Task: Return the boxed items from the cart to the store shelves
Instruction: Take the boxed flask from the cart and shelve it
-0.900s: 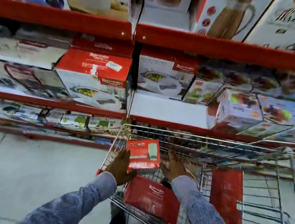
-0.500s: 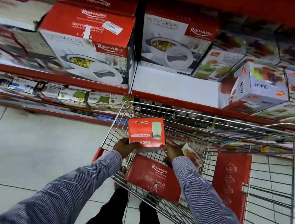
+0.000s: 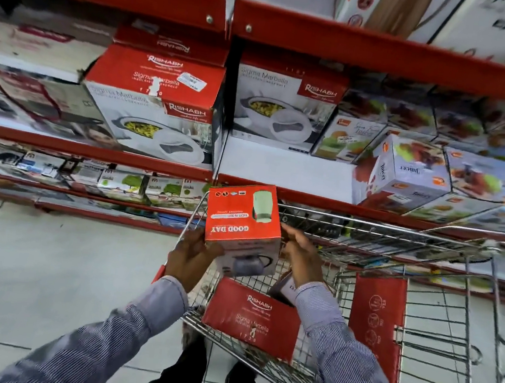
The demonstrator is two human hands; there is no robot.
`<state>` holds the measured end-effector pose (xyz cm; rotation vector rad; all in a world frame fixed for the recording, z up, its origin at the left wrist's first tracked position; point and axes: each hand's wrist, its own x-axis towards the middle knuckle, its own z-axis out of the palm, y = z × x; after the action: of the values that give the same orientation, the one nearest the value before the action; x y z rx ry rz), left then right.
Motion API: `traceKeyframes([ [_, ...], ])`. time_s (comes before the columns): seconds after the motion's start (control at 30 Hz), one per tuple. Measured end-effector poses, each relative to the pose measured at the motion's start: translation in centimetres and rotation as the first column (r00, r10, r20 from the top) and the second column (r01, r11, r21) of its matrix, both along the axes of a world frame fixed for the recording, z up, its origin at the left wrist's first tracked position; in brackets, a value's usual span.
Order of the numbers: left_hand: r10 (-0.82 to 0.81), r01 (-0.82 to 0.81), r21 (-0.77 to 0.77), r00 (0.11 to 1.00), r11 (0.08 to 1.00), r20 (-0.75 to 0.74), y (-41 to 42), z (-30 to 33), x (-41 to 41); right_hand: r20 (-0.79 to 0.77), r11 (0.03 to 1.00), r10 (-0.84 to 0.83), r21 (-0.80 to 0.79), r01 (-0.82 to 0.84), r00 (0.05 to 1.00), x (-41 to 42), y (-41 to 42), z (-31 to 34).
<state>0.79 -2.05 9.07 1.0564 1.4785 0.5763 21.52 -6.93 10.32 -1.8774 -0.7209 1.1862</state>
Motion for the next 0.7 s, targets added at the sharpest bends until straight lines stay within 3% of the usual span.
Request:
traceKeyframes([
  [0.17, 0.013, -0.038, 0.231, 0.994, 0.972, 0.109, 0.9, 7.5, -0.8, 0.024, 0.967, 0.007, 0.255, -0.013, 1.0, 0.1, 0.1, 7.2],
  [0.37, -0.028, -0.04, 0.497, 0.991, 0.867, 0.129, 2.4, 16.7, -0.9, 0.06, 0.829, -0.002, 0.558, -0.032, 0.998, 0.6, 1.2, 15.4],
  [0.7, -0.081, -0.001, 0.801, 0.995, 0.599, 0.062, 6.2, 28.7, -0.2, 0.198, 0.617, 0.083, 0.76, -0.207, 0.977, 2.9, 3.3, 25.9],
])
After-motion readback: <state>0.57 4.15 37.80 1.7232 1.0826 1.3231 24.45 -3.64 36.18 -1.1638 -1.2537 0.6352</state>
